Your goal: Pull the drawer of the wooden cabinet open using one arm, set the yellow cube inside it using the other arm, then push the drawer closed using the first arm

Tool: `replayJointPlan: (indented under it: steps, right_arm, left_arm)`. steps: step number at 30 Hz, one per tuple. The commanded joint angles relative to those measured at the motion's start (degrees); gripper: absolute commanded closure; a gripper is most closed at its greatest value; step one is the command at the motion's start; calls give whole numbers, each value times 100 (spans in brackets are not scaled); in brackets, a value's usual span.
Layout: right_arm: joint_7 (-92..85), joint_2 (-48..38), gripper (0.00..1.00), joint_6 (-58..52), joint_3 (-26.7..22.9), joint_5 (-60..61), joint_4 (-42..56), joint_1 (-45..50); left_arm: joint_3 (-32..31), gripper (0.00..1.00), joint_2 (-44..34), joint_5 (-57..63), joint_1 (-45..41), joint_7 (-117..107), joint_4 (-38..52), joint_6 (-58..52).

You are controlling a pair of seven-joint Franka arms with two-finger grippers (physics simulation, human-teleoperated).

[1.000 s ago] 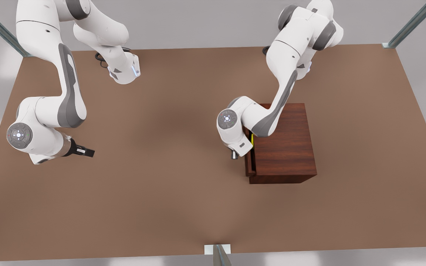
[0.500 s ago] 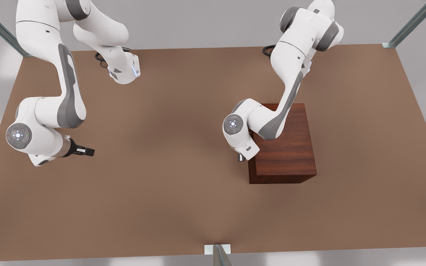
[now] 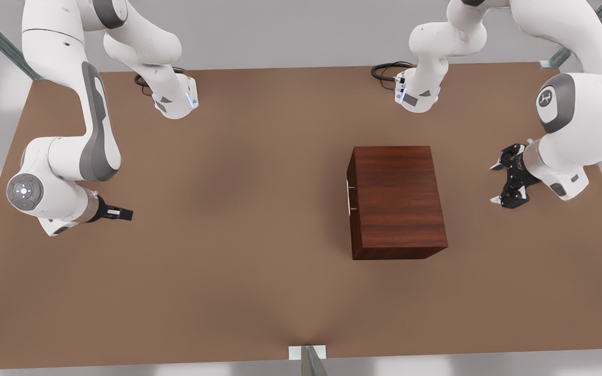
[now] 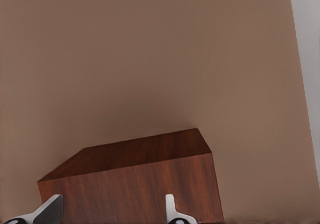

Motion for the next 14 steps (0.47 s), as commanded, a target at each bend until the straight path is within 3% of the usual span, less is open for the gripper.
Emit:
replayJointPlan:
  steps: [1, 14]
  right_arm:
    - [-144, -6, 0, -2, 1, 4, 3, 0]
    - [-153, -6, 0, -2, 1, 4, 3, 0]
  left_arm:
    - [-33, 0, -98, -52, -75, 8464, -132, 849]
    - [-59, 0, 43, -26, -163, 7998, 88, 612]
